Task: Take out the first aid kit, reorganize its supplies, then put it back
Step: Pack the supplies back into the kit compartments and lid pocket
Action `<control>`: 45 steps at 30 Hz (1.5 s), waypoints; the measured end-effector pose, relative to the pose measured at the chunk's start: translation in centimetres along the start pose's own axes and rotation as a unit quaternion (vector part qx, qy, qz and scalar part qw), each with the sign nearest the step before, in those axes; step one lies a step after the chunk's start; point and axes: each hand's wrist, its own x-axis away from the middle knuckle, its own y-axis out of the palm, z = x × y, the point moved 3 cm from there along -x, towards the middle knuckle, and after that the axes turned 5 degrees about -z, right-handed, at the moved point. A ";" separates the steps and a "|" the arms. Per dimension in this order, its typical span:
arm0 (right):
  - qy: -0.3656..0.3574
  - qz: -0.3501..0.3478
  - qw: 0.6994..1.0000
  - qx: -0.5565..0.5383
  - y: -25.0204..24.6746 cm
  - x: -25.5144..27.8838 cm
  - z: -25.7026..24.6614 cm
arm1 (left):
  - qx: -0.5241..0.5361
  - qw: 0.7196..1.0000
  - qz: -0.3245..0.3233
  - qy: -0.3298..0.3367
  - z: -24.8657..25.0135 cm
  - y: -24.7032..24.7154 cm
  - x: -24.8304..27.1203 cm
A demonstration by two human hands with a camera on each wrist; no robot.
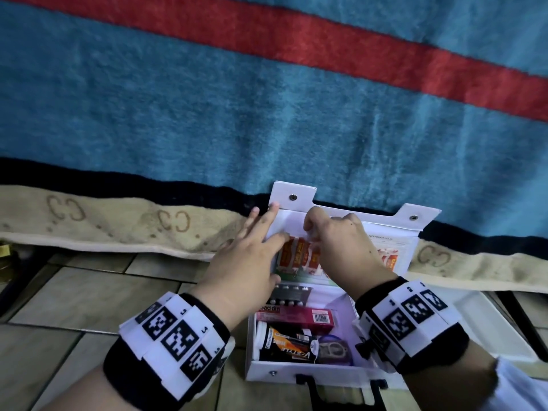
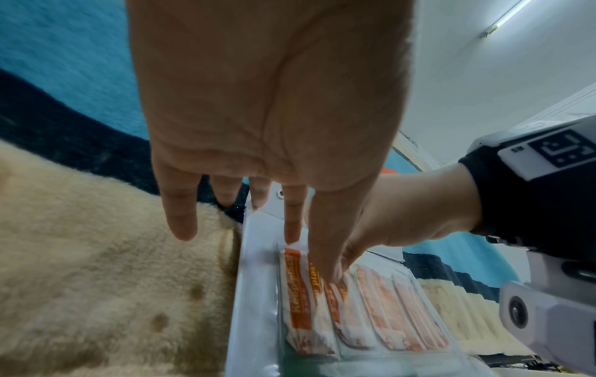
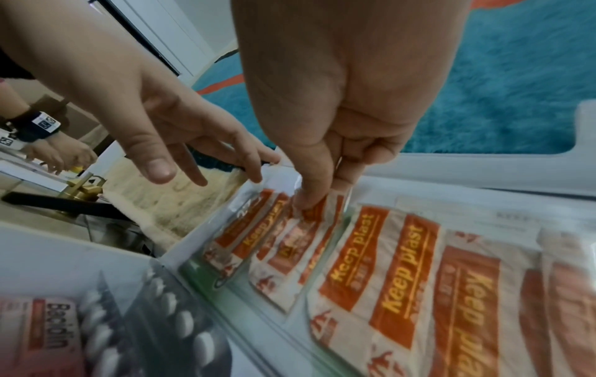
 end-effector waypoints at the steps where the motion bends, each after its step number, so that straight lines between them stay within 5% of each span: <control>1: -0.005 0.000 1.000 0.003 0.2 0.0 0.0 | 0.001 1.000 0.001 0.000 0.0 0.0 0.0; 12: 0.059 0.093 0.992 -0.061 -3.1 3.0 2.3 | -0.004 1.000 0.017 -0.006 1.1 0.0 0.6; 17: 0.126 0.149 0.973 -0.122 -4.6 8.1 5.5 | 0.036 0.998 0.049 0.000 3.7 -0.7 1.2; 23: 0.259 0.135 0.939 -0.179 -3.2 16.7 10.5 | 0.028 0.999 0.008 0.021 6.9 -0.5 1.1; 27: 0.347 0.076 0.917 -0.181 -1.6 24.2 14.5 | 0.022 0.996 -0.043 0.076 11.6 1.1 0.6; 34: 0.461 -0.146 0.865 -0.135 3.6 34.9 17.9 | -0.004 0.960 -0.178 0.214 21.6 7.5 0.6; 40: 0.464 -0.162 0.856 -0.156 5.3 34.7 16.8 | -0.036 0.918 -0.281 0.278 25.4 12.3 1.1; 45: 0.423 -0.216 0.878 -0.059 5.5 33.0 16.4 | -0.050 0.883 -0.355 0.301 27.0 14.4 1.3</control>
